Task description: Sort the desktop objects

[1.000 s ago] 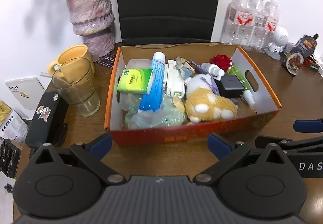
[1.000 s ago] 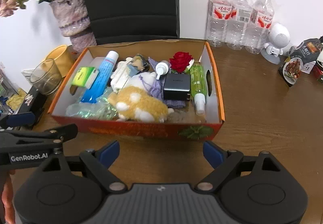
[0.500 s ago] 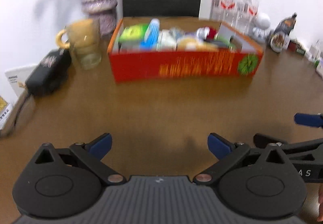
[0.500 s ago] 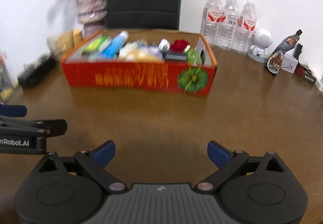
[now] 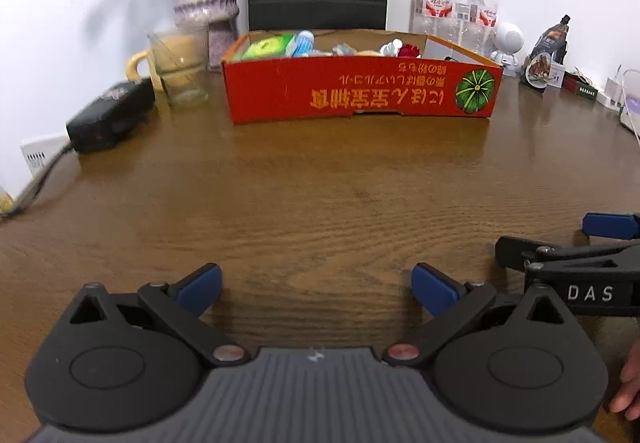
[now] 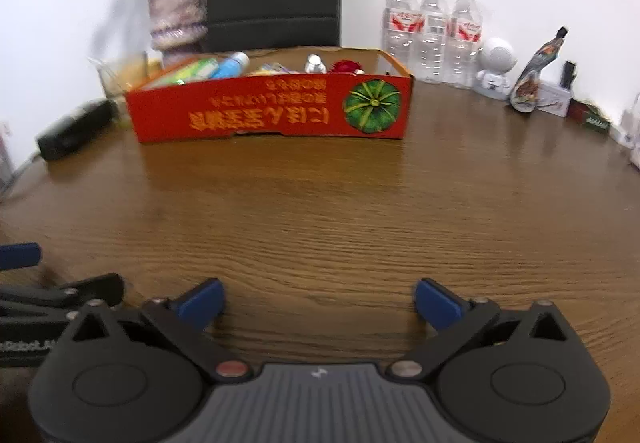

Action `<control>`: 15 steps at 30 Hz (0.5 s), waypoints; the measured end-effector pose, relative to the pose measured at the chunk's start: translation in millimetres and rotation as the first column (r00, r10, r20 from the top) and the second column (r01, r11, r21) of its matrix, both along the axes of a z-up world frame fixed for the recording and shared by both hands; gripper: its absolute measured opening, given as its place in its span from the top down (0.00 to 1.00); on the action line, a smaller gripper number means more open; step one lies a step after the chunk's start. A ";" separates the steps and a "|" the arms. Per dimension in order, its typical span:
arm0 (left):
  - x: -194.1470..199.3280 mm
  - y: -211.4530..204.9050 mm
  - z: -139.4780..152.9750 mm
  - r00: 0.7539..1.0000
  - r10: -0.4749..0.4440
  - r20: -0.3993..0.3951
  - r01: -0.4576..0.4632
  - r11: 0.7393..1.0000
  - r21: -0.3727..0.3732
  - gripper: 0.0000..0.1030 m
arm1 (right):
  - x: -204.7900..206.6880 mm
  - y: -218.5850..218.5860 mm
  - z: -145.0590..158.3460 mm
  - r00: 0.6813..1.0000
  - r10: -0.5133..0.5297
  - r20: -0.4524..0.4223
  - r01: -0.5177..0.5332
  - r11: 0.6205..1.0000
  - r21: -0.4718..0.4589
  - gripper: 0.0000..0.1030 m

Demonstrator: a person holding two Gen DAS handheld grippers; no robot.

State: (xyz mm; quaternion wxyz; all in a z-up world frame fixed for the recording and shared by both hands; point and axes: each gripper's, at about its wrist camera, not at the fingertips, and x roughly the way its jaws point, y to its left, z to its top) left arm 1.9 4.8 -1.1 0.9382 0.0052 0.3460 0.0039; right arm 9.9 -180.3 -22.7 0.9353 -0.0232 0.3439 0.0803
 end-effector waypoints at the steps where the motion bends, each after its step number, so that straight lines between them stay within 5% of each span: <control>1: -0.4 0.4 -0.5 1.000 0.003 0.003 -0.003 1.000 0.001 0.00 | -0.1 -0.6 -0.8 1.000 -0.005 -0.003 0.005 1.000 0.005 0.00; 15: -1.0 4.1 -1.8 1.000 0.003 0.004 -0.003 1.000 -0.006 0.00 | -5.0 -2.2 -2.4 1.000 -0.013 -0.004 0.013 1.000 0.008 0.00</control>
